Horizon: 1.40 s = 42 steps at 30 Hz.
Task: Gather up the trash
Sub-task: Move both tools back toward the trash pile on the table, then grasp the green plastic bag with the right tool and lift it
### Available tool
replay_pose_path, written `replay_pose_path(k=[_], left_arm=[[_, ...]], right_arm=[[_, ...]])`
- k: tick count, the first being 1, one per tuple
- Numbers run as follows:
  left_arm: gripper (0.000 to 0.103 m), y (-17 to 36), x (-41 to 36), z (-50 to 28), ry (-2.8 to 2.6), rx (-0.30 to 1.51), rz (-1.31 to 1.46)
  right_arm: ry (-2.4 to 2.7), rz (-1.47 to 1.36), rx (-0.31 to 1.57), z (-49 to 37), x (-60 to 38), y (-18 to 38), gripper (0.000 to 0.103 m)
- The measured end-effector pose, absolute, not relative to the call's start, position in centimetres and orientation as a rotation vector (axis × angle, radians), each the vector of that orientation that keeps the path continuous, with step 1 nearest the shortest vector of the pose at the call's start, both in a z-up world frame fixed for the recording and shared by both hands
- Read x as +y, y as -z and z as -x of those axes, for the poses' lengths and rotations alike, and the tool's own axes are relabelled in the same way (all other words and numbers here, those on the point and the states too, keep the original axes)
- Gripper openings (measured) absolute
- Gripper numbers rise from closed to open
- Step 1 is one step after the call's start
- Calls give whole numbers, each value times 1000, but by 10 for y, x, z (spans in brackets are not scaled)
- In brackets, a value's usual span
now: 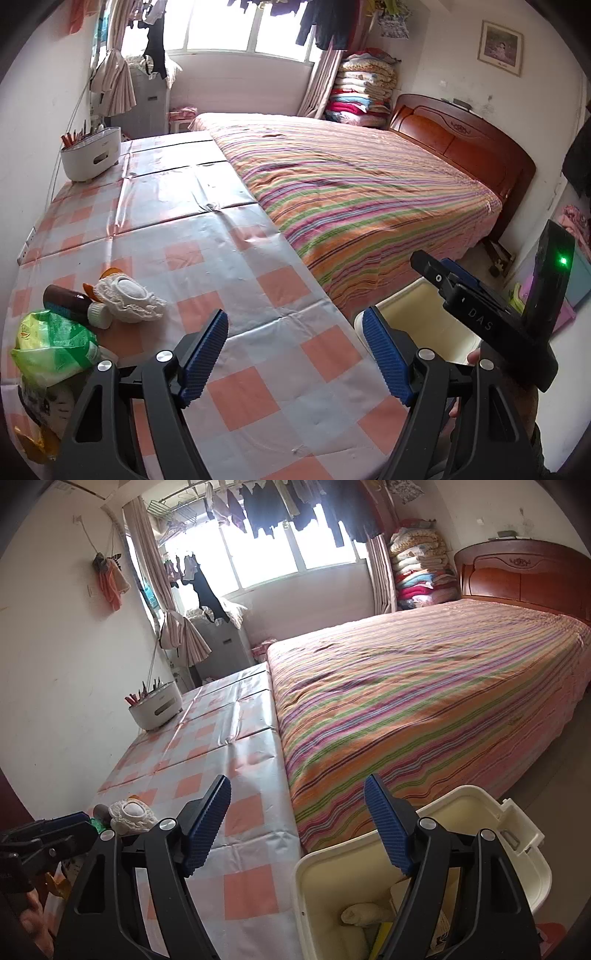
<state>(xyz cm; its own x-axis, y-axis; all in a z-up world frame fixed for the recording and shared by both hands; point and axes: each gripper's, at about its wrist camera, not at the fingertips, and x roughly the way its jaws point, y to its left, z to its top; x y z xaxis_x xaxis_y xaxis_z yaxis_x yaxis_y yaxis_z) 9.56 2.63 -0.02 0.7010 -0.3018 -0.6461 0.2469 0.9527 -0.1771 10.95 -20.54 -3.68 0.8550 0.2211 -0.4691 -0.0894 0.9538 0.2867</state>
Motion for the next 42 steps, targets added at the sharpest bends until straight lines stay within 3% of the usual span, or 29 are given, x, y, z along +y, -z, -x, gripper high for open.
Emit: replay_pose_path(k=[18,42], left_arm=[[73,-19,113,-82,137,660,157],[73,-5,236,-52,-98,606,164]], right_arm=[[-276,-183,568,-124,-128,47,74],[-515,-104,603,-115,-45,53,77]])
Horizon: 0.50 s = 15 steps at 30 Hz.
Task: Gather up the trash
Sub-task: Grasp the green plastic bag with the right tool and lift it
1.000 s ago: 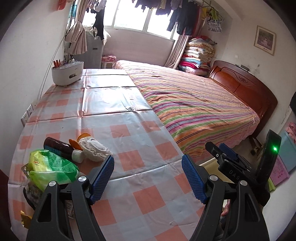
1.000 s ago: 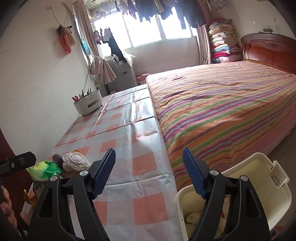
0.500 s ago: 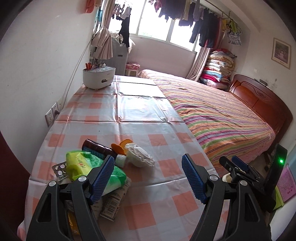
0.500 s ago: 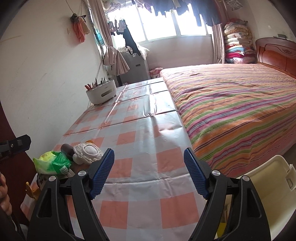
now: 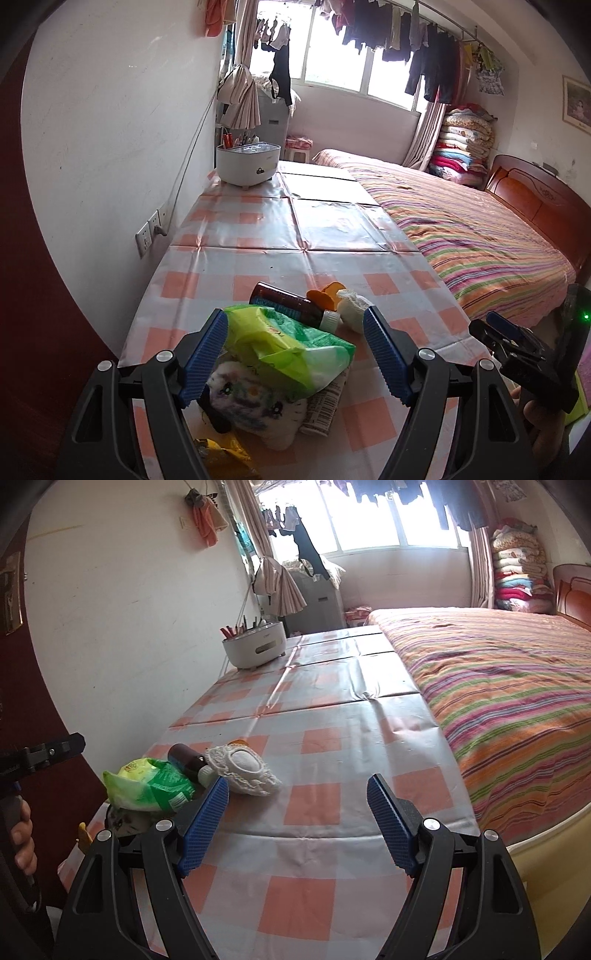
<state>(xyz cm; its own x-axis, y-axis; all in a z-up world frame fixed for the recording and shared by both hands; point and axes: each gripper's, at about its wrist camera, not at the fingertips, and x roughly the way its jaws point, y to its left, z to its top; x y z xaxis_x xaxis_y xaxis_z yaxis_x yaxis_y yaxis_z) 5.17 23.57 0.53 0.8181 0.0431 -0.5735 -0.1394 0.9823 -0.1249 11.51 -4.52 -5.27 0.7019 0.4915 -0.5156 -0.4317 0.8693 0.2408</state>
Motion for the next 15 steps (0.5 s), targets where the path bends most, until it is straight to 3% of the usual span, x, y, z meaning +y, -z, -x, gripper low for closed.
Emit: replay_pose_path(k=[15], left_arm=[[73,9,264,-35,-100,654,177]], right_arm=[[-757,71,582,-94,36,50,77]])
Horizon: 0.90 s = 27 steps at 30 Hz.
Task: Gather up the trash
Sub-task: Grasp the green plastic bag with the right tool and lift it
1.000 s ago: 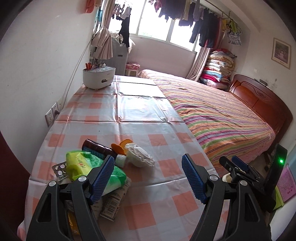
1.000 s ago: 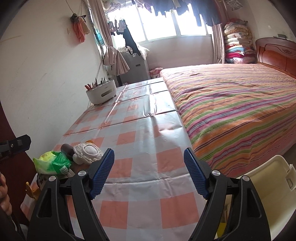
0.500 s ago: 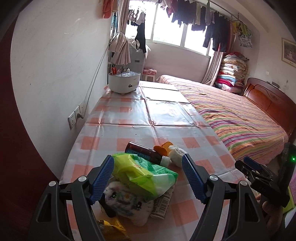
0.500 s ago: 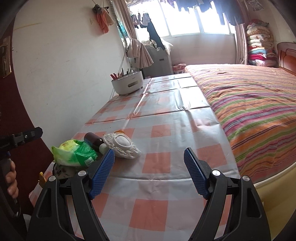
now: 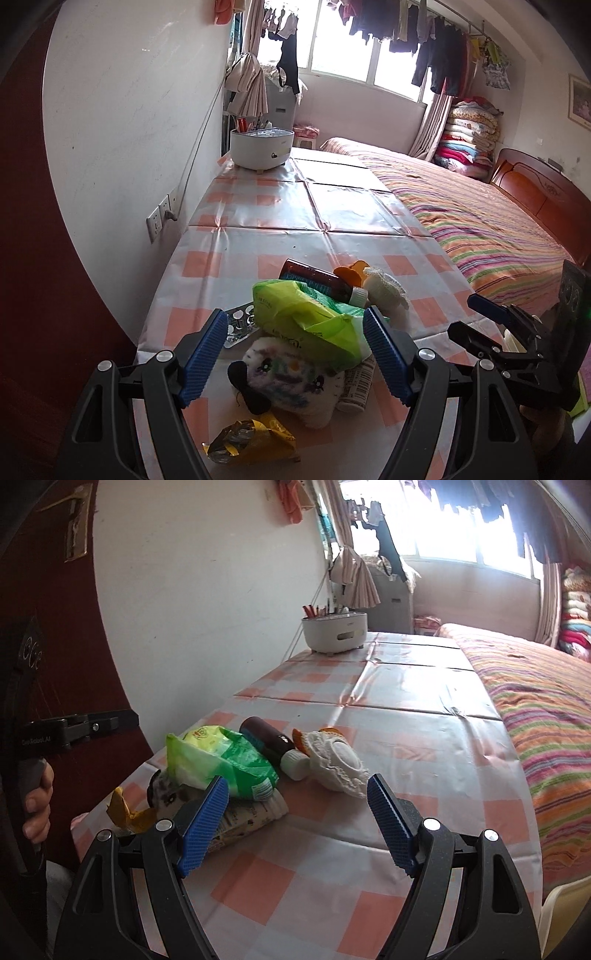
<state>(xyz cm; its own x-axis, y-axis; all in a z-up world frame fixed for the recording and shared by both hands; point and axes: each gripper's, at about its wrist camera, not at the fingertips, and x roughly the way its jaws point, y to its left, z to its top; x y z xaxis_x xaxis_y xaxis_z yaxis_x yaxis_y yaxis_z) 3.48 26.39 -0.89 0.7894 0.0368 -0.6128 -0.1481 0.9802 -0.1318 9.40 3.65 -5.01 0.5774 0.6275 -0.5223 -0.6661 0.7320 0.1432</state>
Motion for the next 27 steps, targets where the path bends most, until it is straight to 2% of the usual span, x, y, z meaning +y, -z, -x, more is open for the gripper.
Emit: replay_pose_path(k=[11,24,25,27], left_arm=[[73,17,295,-23,-74,685,297],[73,24,302,-19,-76,714,305],[73,24,301,-19,-75,716,305],[73,25,302,-19,-73,722,305]], right_arm=[[-895,423,498,-84,96,55,77],[-882,815,334,-69,138,82,74],[-877,840,319,-67,141,83,72],[-876,885,303,-67,149,88,61]])
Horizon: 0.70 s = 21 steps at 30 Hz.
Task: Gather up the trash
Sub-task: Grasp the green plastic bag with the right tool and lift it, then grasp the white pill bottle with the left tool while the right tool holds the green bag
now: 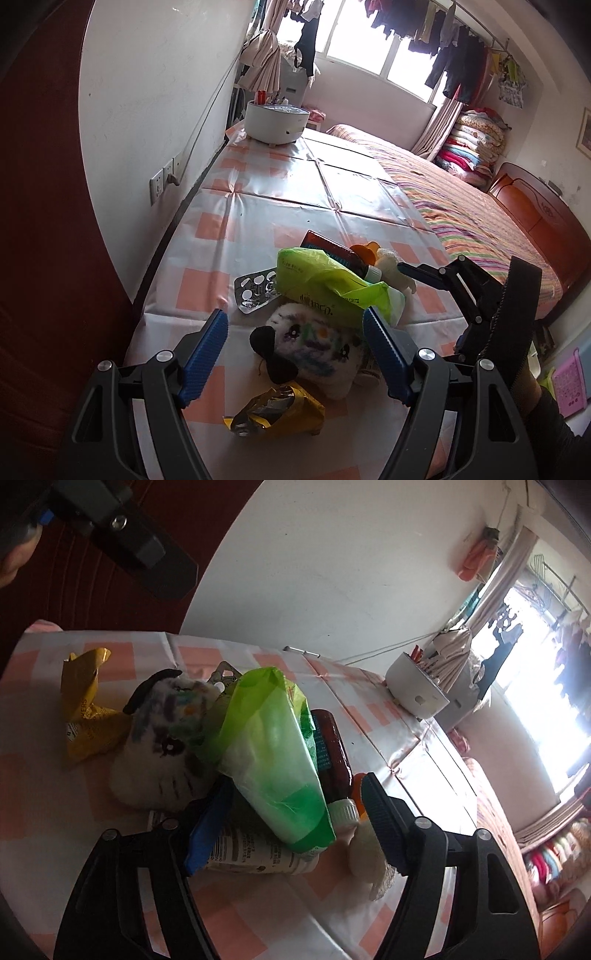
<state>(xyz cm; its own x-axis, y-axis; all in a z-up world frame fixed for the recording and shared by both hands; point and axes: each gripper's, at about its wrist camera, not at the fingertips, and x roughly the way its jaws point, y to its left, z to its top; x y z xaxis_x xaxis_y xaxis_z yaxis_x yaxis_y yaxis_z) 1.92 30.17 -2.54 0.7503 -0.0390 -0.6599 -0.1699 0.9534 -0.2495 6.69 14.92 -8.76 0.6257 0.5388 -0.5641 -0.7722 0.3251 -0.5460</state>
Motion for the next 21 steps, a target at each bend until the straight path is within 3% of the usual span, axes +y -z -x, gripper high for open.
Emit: replay_pose_path(k=[2,7,21], left_arm=[[73,26,301,-20,-74,727,302],[73,27,300,-21,-75,733,299],[73,36,280,-34,-20,797,277]], right_arm=[[-886,914,319,-69,156,93,37],[-938,835,386,-74,155,92,23],[-1047,267,518,-93,94,40,18]])
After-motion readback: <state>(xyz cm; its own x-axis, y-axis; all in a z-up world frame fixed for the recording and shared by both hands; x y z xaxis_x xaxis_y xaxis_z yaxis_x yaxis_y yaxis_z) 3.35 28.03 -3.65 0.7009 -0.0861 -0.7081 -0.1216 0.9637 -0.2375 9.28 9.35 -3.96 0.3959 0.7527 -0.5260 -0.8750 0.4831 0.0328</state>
